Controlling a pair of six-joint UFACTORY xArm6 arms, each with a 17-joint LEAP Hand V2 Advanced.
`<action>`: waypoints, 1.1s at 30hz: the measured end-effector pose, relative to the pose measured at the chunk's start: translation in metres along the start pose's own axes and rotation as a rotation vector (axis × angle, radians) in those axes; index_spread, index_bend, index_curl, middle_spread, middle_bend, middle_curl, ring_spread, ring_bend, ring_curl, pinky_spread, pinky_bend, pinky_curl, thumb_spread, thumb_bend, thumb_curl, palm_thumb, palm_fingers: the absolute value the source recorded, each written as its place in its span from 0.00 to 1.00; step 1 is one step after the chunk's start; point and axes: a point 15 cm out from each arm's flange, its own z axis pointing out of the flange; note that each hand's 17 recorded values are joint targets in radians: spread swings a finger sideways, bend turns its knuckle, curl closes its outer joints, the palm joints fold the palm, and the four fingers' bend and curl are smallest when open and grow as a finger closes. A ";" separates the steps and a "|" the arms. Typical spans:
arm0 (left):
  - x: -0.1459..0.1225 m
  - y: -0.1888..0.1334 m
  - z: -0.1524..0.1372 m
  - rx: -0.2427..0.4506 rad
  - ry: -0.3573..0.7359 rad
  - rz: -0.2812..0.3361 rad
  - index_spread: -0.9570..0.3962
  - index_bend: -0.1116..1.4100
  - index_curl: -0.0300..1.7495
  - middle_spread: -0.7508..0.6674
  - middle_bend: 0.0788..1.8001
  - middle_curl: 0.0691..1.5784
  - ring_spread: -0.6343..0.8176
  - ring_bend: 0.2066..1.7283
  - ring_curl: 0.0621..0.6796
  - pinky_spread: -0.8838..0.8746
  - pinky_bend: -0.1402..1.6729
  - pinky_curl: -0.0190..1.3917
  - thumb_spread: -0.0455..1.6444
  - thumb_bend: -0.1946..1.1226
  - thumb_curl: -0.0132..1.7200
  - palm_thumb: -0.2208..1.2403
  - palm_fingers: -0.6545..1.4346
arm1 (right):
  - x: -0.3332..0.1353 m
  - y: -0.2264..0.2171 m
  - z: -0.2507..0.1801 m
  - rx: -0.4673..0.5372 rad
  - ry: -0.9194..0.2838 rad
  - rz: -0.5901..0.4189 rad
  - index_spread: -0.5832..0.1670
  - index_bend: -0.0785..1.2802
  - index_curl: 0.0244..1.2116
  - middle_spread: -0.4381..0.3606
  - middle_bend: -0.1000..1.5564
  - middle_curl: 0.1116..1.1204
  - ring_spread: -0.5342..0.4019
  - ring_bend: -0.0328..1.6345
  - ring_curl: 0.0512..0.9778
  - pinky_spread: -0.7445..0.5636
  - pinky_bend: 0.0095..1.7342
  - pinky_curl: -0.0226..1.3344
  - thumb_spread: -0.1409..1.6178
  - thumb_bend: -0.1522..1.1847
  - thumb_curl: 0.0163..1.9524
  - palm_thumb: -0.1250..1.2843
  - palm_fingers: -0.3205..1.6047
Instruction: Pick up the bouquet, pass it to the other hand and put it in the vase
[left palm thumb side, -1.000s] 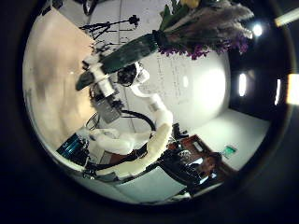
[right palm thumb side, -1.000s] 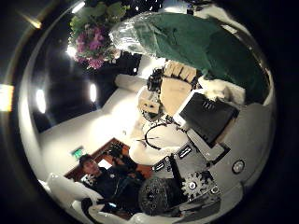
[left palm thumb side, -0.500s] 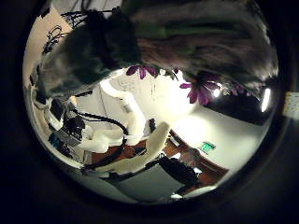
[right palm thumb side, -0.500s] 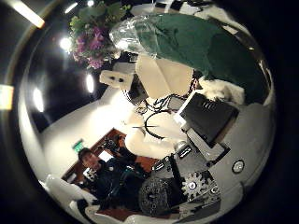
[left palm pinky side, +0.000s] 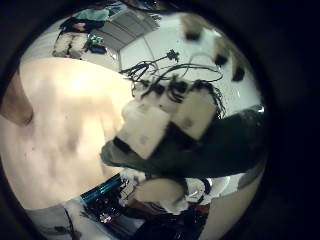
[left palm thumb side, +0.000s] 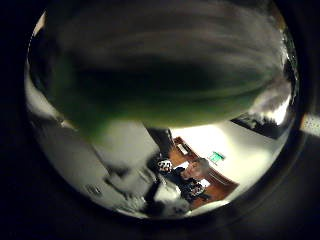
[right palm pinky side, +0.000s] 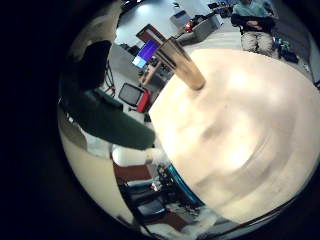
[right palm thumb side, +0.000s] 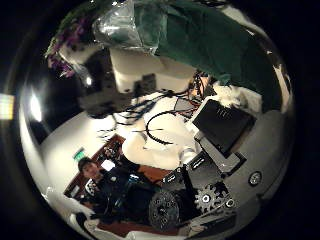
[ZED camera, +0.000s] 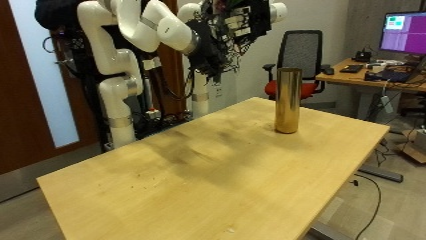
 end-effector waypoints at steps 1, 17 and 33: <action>0.000 0.000 0.000 0.003 0.004 -0.001 0.71 0.17 0.19 0.29 0.46 0.39 0.19 0.47 0.38 0.31 0.40 0.27 0.55 0.14 0.22 0.56 0.71 | 0.002 -0.001 0.000 0.005 0.005 0.002 0.46 0.86 0.81 0.38 0.87 0.67 0.37 0.88 0.64 0.37 0.61 0.79 0.14 0.10 0.47 0.92 0.75; 0.019 -0.016 -0.019 0.182 0.025 0.124 0.27 0.46 0.47 0.12 0.53 0.65 0.15 0.80 0.81 0.17 0.71 0.45 0.25 0.14 0.40 0.92 0.81 | 0.053 0.030 0.002 0.044 -0.023 0.189 0.37 0.23 0.48 0.46 0.39 0.35 0.49 0.57 0.38 0.45 0.45 0.56 0.59 0.09 0.31 0.64 0.09; 0.059 -0.016 -0.046 0.256 -0.067 0.228 0.15 0.36 0.74 0.13 0.56 0.68 0.16 0.82 0.83 0.18 0.71 0.48 0.13 0.13 0.50 0.93 0.80 | 0.057 0.028 -0.027 0.125 -0.091 0.232 0.21 0.14 0.11 0.72 0.16 0.17 0.79 0.27 0.19 0.89 0.31 0.32 0.62 0.09 0.22 0.57 0.10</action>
